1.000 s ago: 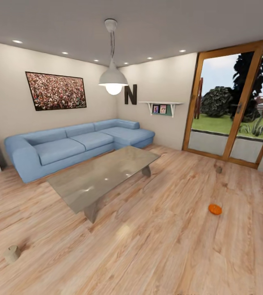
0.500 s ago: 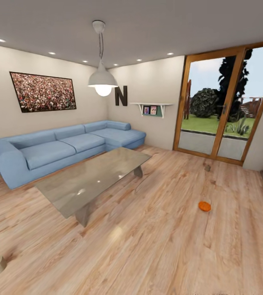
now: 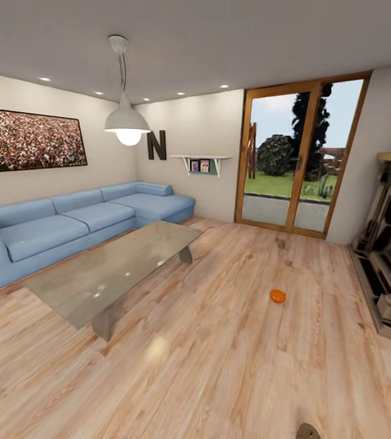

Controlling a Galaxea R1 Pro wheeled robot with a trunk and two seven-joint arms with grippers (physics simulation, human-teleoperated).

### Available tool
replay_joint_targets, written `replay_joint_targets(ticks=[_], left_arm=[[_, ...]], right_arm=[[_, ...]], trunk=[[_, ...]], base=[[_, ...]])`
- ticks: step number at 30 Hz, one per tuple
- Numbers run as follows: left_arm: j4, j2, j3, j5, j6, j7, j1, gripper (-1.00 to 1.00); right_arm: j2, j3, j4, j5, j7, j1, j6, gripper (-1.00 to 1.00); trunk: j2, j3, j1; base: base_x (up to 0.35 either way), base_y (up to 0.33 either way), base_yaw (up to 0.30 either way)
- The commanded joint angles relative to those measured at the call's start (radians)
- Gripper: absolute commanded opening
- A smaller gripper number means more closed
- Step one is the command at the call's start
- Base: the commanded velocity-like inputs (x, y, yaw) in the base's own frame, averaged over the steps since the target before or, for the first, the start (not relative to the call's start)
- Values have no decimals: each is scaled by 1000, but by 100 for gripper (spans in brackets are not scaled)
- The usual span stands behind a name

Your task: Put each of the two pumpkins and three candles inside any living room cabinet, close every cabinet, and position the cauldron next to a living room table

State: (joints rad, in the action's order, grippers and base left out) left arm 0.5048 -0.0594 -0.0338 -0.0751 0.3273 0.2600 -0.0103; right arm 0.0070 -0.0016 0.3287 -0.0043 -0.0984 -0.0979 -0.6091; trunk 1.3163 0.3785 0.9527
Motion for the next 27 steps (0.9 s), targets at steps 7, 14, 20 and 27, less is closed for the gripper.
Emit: replay_joint_targets(ticks=[7,14,20,27], left_arm=[[1,-2,0,-6,3,-4,0,100],[1,-2,0,-6,3,-4,0,100],[1,-2,0,-5,4,-3,0,100],[1,-2,1,-3,4,-1,0,100]], right_arm=[[-4,0,-2,0,-3,-1,-3,100],[-4,0,-2,0,-3,-1,-3,100],[-4,0,-2,0,-3,-1,-3,100],[-4,0,-2,0,-3,-1,-3,100]], trunk=[[1,-2,-1],[1,-5,-1],[1,-8,-1],[1,-11,-1]], base=[[-228,13,-278],[-136,266,-281],[-119,264,-283],[-17,40,-284]])
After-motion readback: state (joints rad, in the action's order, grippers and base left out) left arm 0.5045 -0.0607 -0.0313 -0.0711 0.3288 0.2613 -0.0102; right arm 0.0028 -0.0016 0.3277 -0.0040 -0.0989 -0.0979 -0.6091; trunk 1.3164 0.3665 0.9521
